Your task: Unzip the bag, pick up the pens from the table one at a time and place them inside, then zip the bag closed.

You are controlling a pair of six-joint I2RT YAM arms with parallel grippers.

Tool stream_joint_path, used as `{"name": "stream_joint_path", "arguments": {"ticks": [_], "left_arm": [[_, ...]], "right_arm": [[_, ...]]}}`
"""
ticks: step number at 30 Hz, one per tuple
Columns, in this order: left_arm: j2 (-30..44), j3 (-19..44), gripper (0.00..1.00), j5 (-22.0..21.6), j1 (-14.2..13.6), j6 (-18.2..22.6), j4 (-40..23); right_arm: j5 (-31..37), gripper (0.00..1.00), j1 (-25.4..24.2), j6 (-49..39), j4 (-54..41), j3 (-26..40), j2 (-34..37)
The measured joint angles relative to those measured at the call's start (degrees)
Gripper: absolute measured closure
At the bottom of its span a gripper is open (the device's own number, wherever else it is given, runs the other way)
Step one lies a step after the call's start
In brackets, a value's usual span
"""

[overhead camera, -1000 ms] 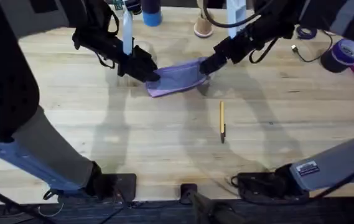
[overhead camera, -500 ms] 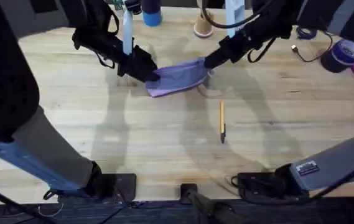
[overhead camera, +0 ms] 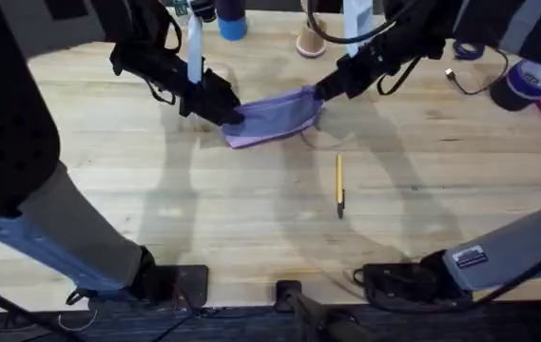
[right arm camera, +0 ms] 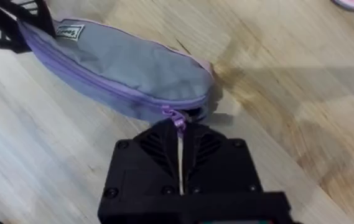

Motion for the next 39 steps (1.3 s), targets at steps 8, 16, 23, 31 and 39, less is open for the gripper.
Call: {"name": "stream_joint_path", "arguments": {"ticks": [8,16,23,31,39], "left_arm": [[0.0,0.0,0.958,0.0,0.0,0.0,0.0],[0.0,0.0,0.958,0.0,0.1,0.0,-0.1],[0.0,0.0,0.958,0.0,0.1,0.0,-0.3],[0.0,0.0,0.958,0.0,0.1,0.0,-0.3],[0.0,0.0,0.958,0.0,0.1,0.0,-0.3]], "right_arm": [[0.0,0.968,0.0,0.0,-0.1,0.0,-0.4],[0.2,0.968,0.2,0.0,-0.5,0.0,-5.4],[0.2,0.968,0.2,0.0,-2.0,0.0,-5.8],[-1.2,0.969,0.5,0.5,-2.3,0.0,-5.8],[-1.4,0.968,5.1,0.9,0.4,0.0,-5.8]]}}
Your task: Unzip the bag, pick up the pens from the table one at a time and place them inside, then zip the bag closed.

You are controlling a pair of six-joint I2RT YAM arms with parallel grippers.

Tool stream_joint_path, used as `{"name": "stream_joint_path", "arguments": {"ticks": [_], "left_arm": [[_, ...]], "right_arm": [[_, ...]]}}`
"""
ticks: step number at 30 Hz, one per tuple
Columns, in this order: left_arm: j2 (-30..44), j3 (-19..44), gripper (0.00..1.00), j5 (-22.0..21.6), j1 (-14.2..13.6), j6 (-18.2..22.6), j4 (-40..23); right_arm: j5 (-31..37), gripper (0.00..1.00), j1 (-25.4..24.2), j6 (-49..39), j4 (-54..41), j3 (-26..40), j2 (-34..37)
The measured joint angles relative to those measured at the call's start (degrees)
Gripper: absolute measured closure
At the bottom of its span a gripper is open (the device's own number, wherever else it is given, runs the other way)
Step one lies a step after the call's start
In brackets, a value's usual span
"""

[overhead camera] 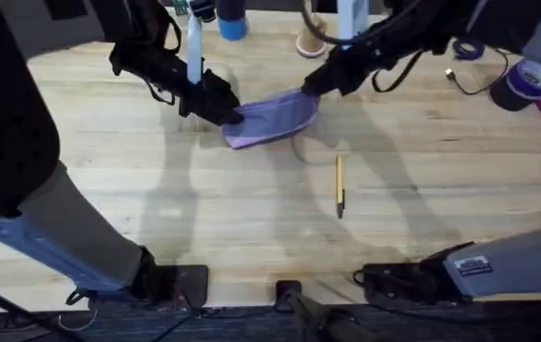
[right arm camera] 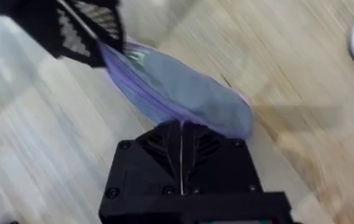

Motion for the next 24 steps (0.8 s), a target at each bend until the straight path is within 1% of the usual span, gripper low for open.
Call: {"name": "stream_joint_path", "arguments": {"ticks": [7,8,14,18,24], "left_arm": [[0.0,0.0,0.958,0.0,0.0,0.0,0.0],[0.0,0.0,0.958,0.0,-0.1,0.0,0.0],[0.0,0.0,0.958,0.0,-0.1,0.0,0.0],[0.0,0.0,0.958,0.0,-0.1,0.0,0.0],[0.0,0.0,0.958,0.0,-0.1,0.0,0.0]], "right_arm": [[-0.1,0.968,4.5,1.3,3.7,0.0,0.0],[-0.9,0.968,6.2,2.3,5.9,0.0,0.0],[-1.9,0.968,9.7,3.9,6.3,0.0,0.2],[-2.1,0.968,10.8,4.6,6.3,0.0,0.6],[-2.1,0.971,10.7,5.0,6.0,0.0,0.6]]}}
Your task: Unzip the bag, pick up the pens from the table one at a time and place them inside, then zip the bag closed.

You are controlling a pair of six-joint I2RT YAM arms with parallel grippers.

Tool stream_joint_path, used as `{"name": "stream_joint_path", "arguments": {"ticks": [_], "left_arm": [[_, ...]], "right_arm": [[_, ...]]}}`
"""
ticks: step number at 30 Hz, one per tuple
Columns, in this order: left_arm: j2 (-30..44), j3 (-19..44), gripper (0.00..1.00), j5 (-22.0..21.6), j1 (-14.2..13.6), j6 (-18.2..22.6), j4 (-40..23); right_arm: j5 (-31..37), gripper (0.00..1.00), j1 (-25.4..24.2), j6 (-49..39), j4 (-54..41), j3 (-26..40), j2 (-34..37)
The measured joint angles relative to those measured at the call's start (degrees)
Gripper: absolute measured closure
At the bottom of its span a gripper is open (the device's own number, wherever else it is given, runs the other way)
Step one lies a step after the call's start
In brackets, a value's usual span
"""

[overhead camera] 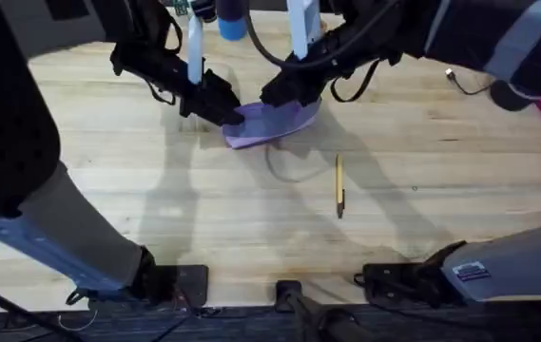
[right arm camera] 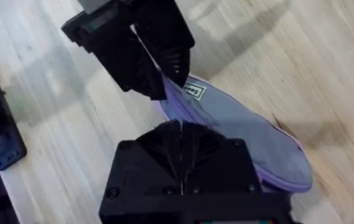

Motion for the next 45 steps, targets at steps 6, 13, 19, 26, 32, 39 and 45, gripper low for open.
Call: {"name": "stream_joint_path", "arguments": {"ticks": [6,13,19,26,32,39,45], "left_arm": [[0.0,0.0,0.958,0.0,0.0,0.0,0.0],[0.0,0.0,0.958,0.0,0.0,0.0,0.0],[0.0,0.0,0.958,0.0,0.0,0.0,0.0],[0.0,0.0,0.958,0.0,0.0,0.0,0.0],[0.0,0.0,0.958,0.0,0.0,0.0,0.0],[0.0,0.0,0.958,0.0,0.0,0.0,0.0],[0.0,0.0,0.958,0.0,0.0,0.0,0.0]], "right_arm": [[0.3,0.972,-1.3,0.2,-0.4,0.0,-1.2],[5.8,0.583,-2.8,0.6,-5.9,0.0,-10.0],[10.9,0.011,-2.8,0.4,-11.7,0.0,-15.9],[13.0,0.006,-2.8,2.1,-14.1,0.0,-18.7],[13.2,0.006,-2.8,15.0,-14.1,0.0,-18.8],[13.4,0.005,-2.8,29.5,-13.9,0.0,-18.8],[13.4,0.009,-2.8,33.8,-14.0,0.0,-18.8]]}}
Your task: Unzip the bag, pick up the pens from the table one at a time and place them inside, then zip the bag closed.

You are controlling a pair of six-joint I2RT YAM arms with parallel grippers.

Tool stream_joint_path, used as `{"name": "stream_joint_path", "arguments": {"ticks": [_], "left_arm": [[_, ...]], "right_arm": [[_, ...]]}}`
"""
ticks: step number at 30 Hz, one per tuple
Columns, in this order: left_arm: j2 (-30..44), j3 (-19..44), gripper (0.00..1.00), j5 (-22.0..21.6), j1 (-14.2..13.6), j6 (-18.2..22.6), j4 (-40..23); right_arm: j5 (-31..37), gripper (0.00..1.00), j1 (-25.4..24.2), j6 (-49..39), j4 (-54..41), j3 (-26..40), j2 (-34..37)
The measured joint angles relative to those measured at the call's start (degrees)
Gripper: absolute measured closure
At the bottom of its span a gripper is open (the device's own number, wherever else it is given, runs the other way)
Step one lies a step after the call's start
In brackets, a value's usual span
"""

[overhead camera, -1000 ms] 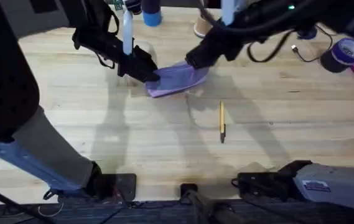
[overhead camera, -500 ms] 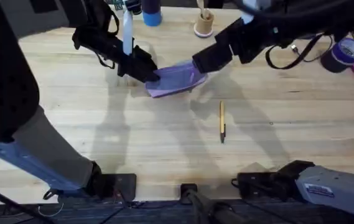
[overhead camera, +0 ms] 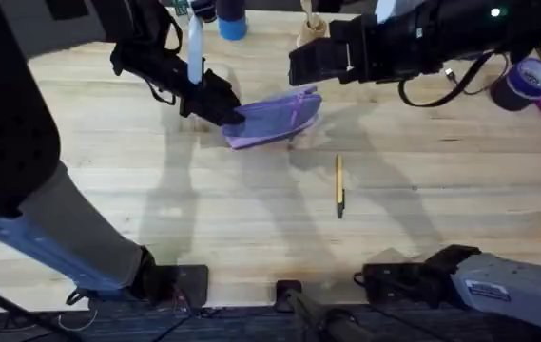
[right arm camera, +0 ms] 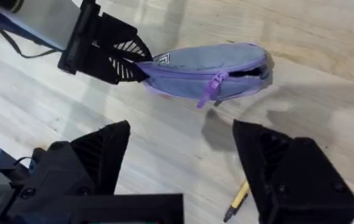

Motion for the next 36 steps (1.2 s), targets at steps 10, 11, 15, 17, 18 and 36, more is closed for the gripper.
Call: {"name": "stream_joint_path", "arguments": {"ticks": [10,11,15,17,18,36], "left_arm": [[0.0,0.0,0.958,0.0,0.0,0.0,0.0],[0.0,0.0,0.958,0.0,0.0,0.0,0.0],[0.0,0.0,0.959,0.0,0.0,0.0,0.0],[0.0,0.0,0.959,0.0,0.0,0.0,0.0],[0.0,0.0,0.959,0.0,0.0,0.0,0.0],[0.0,0.0,0.959,0.0,0.0,0.0,0.0]], "right_arm": [[0.0,0.006,0.0,2.7,0.0,0.0,0.0],[0.0,0.006,0.0,3.1,0.0,0.0,0.0],[0.0,0.005,0.0,4.2,0.0,0.0,0.0],[0.0,0.006,0.0,4.5,0.0,0.0,0.0],[0.1,0.006,0.0,4.6,0.0,0.0,0.0],[6.3,0.006,0.6,11.3,0.5,-1.3,2.9]]}}
